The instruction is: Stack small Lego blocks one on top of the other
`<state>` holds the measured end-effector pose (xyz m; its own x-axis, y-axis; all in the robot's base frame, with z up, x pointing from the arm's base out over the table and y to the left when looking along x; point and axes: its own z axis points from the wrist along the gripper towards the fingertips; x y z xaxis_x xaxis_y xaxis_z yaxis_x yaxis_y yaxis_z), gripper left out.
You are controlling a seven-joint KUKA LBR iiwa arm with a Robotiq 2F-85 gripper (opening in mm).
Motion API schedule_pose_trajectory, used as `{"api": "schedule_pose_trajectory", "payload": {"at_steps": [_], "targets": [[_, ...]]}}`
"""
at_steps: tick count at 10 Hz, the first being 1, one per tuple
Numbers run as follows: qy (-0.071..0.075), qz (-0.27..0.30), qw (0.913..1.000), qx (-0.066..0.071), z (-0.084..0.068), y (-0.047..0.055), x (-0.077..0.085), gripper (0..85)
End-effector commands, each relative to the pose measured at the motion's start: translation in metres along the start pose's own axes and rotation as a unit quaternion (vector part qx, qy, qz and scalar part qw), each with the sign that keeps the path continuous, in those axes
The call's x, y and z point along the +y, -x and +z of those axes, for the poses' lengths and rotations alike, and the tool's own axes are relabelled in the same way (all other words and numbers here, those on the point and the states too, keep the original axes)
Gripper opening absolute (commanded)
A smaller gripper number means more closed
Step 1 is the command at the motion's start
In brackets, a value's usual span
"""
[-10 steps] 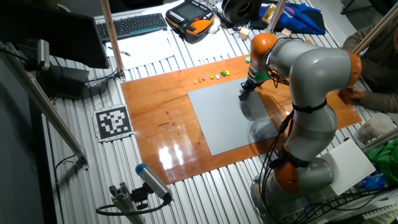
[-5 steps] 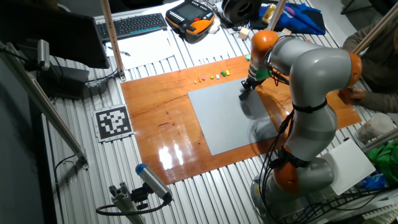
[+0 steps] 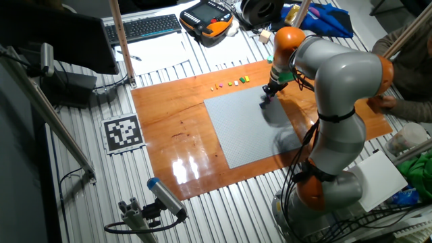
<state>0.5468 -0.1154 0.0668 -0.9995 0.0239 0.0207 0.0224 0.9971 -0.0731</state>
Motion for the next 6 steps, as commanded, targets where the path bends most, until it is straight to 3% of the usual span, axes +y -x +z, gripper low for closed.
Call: {"api": "schedule_pose_trajectory", "payload": {"at_steps": [1,6], "targets": [[0.000,0.000,1.0000,-0.001,0.0011,0.0000,-0.0005,0.0],[0.004,-0.003,1.0000,-0.008,0.0108,0.0045,0.0002,0.0]]}}
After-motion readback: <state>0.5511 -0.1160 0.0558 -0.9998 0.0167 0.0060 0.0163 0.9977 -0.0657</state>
